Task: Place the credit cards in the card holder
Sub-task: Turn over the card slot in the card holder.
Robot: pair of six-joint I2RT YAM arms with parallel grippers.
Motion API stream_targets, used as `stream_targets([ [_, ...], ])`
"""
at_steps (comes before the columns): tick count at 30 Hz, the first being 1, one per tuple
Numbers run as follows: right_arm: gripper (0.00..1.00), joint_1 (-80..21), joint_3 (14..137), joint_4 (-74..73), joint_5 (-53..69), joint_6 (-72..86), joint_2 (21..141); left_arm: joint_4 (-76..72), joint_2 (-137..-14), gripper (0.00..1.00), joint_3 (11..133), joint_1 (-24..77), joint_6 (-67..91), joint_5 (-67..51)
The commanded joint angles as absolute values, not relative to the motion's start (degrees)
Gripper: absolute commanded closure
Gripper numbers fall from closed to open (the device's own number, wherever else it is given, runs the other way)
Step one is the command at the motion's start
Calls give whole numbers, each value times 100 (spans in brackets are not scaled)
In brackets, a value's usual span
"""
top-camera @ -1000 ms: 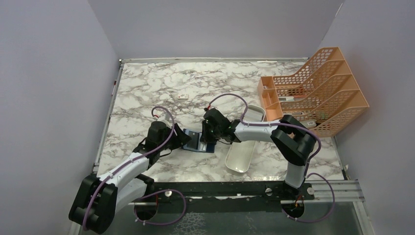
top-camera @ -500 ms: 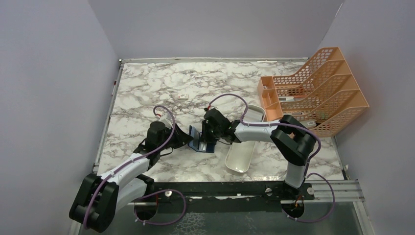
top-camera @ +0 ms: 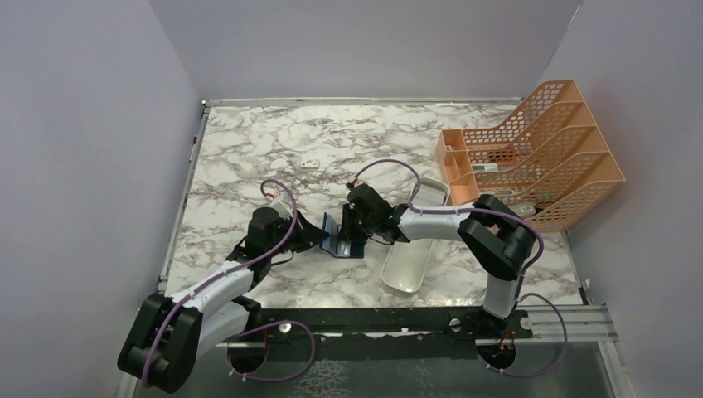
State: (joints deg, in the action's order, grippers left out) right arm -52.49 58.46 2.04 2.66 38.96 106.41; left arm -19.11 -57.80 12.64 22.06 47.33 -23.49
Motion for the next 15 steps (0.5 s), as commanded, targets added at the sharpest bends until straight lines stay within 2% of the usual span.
stream_targets([
  [1, 83, -5221, 5670, 199, 313, 3857, 10849, -2439, -5561, 90, 1205, 2195, 4986, -2853],
  [7, 83, -5221, 5669, 246, 374, 3885, 10873, -2590, -5714, 98, 1135, 2197, 4981, -2926],
  [12, 83, -5221, 5703, 232, 378, 3867, 10889, -2845, -5828, 89, 1148, 2197, 5071, -3063],
  [15, 83, -5221, 5720, 214, 387, 3860, 10896, -2856, -5831, 90, 1158, 2191, 5071, -3058],
])
